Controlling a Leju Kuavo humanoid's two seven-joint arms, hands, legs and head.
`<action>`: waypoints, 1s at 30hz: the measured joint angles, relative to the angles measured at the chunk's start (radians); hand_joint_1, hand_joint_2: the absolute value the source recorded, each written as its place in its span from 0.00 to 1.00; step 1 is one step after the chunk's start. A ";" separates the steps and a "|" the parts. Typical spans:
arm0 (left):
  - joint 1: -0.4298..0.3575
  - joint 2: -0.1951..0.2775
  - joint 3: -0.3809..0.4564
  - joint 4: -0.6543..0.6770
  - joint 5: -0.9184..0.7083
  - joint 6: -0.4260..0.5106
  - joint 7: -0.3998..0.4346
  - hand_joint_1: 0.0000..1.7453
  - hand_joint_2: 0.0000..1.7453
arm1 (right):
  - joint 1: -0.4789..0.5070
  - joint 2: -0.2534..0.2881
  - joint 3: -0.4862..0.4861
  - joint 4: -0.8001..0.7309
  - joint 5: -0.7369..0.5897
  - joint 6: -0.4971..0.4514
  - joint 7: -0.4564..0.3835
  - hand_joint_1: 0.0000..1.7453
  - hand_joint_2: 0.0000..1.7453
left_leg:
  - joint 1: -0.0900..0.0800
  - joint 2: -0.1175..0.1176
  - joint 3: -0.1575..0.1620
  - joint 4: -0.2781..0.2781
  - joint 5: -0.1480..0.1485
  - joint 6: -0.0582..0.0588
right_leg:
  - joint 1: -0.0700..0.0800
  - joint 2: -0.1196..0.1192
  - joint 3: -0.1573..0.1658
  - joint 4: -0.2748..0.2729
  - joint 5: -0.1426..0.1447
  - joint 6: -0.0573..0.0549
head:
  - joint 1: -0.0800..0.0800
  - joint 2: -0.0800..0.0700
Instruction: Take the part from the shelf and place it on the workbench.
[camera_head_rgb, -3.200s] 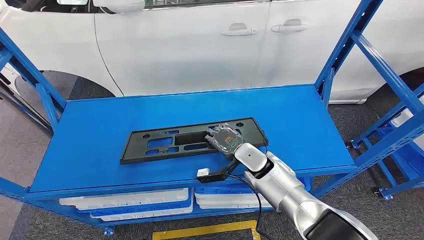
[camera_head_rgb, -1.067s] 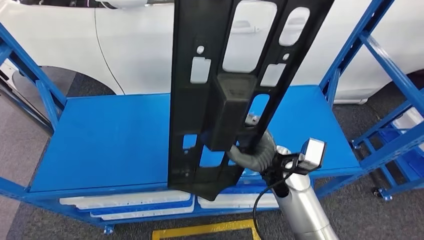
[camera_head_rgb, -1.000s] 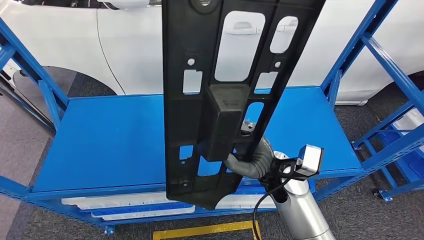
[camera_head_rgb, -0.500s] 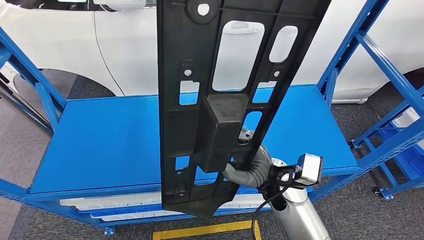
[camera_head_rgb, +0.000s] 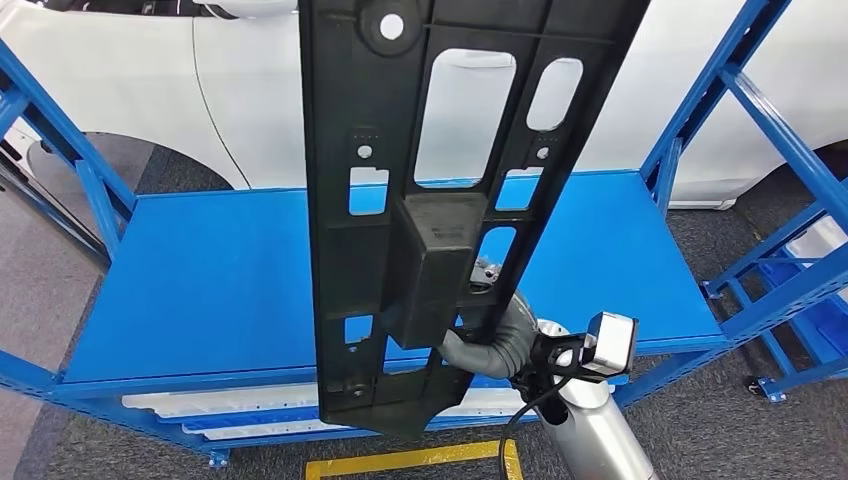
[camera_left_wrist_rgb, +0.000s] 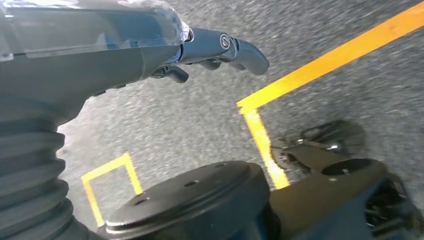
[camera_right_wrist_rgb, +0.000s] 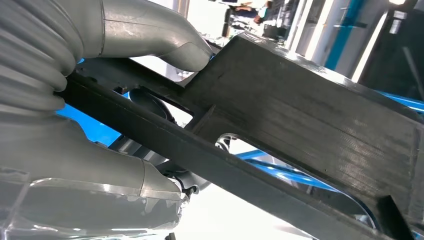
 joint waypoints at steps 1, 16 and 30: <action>-0.002 0.000 0.000 0.000 0.003 0.003 -0.013 0.00 1.00 | -0.010 0.000 0.002 -0.013 -0.001 -0.005 0.013 0.98 1.00 | 0.002 0.001 0.000 -0.002 0.003 0.006 | -0.001 0.000 -0.007 0.014 -0.010 0.005 | 0.000 0.000; -0.006 -0.002 0.022 0.002 0.017 -0.046 0.041 0.00 1.00 | 0.001 -0.009 0.014 -0.043 -0.059 -0.013 0.043 0.98 1.00 | -0.001 0.001 -0.001 0.008 -0.015 -0.013 | -0.003 0.000 -0.002 -0.009 0.005 -0.015 | 0.000 0.000; 0.005 0.000 0.030 0.004 0.024 -0.049 0.054 0.00 1.00 | 0.042 -0.023 0.013 0.020 -0.057 -0.031 0.005 0.98 1.00 | 0.002 -0.002 0.004 0.009 -0.011 -0.005 | 0.000 0.002 -0.019 0.005 0.014 0.003 | 0.000 0.000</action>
